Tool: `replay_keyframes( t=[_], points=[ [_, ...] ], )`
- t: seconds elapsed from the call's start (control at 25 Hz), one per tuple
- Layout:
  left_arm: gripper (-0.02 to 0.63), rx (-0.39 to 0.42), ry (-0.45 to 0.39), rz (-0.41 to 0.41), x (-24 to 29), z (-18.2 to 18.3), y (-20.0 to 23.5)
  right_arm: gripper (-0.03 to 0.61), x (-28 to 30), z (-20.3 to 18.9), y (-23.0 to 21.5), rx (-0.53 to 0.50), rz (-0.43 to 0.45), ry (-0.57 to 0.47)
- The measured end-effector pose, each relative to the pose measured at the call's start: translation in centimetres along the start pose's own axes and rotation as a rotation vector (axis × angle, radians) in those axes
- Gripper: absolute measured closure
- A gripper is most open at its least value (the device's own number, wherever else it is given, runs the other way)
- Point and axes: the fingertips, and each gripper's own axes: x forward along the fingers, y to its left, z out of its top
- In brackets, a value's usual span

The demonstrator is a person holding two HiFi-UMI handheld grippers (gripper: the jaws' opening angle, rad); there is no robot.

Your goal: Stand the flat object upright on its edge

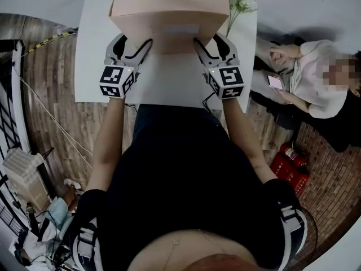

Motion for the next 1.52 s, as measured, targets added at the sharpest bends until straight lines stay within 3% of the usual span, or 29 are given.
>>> replay_keyframes(
  t=[1.0,1.2,1.28,1.52],
  points=[
    [0.291,0.076,-0.024,-0.041,-0.9,-0.2,-1.1,0.336,-1.7,-0.8,0.9,-0.041,-0.05,0.016],
    [0.291,0.091,0.002,-0.068,-0.4,-0.5,-0.9,0.331,-1.2,-0.9,0.2,-0.001,0.015,0.041],
    [0.291,0.092,0.008,-0.079,-0.3,-0.5,-1.0,0.27,-1.0,-1.0,-0.4,0.027,0.047,0.061],
    [0.291,0.112,0.016,-0.117,-0.4,-0.4,-0.8,0.253,-0.4,0.7,-0.3,-0.026,0.268,0.086]
  ],
)
